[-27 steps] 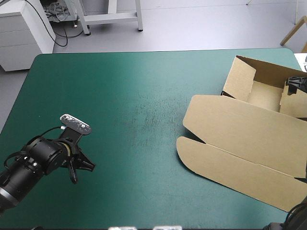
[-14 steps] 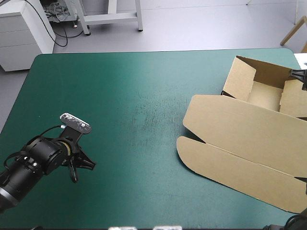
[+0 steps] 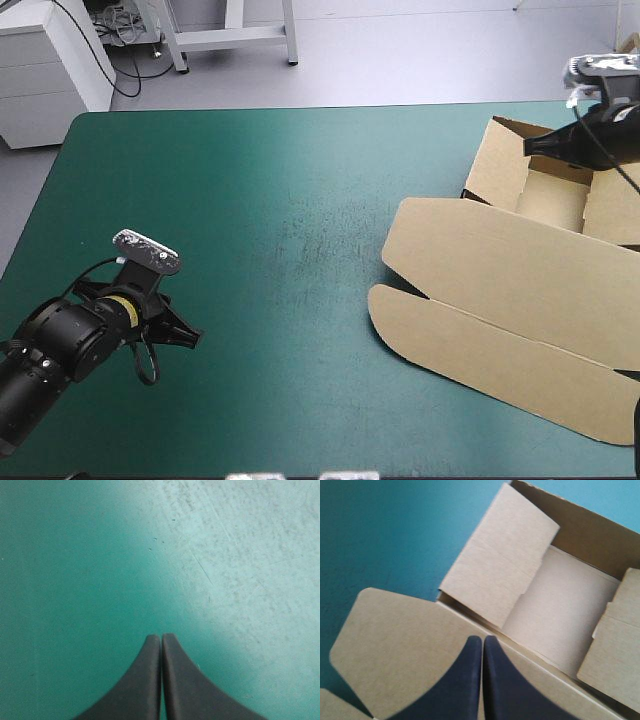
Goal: Fold the box
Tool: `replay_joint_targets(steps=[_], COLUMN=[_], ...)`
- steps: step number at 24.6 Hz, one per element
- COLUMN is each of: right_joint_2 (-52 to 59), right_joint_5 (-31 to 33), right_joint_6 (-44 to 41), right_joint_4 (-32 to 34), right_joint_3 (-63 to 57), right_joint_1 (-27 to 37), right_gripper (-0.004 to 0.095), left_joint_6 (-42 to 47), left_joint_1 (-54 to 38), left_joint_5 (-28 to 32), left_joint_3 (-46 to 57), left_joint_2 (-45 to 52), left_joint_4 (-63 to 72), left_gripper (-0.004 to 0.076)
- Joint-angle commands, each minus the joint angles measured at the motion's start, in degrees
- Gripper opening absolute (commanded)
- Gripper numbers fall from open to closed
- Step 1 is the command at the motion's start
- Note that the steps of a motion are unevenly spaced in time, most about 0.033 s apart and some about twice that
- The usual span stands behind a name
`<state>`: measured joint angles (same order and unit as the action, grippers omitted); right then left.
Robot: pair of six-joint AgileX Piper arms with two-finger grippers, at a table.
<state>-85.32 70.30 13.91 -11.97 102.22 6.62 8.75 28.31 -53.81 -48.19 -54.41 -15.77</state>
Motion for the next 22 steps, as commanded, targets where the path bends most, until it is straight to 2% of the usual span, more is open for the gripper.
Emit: replay_joint_targets(steps=[1,6,12,18,22], right_joint_2=[5.62,11.83,21.24,36.73,45.25], right_joint_5=[-2.77,-6.9,-12.31,-20.4,-22.03], right_joint_6=[0.65,0.65,0.65,0.65,0.65], right_joint_4=[1.5,1.5,1.09,1.01,0.86], right_joint_3=[-0.02,-8.53,-23.55,-49.2,-62.0], right_joint_1=[-5.15,-9.84,-11.2,-11.2,-11.2], right_gripper=[-0.0008,-0.0008,-0.0008,-0.001,-0.0018], left_joint_6=[0.47,0.08,0.08,0.08,0.08], left_joint_1=[0.19,0.19,0.19,0.19,0.19], left_joint_5=[0.81,-0.38,-0.38,-0.38,-0.84], left_joint_3=[-1.38,0.7,7.24,17.31,19.45], left_joint_2=[2.55,6.4,12.92,22.66,26.42], left_joint_4=[-0.19,-0.19,-0.19,-0.19,0.22], left_gripper=[-0.001,-0.001,-0.001,-0.001,-0.001])
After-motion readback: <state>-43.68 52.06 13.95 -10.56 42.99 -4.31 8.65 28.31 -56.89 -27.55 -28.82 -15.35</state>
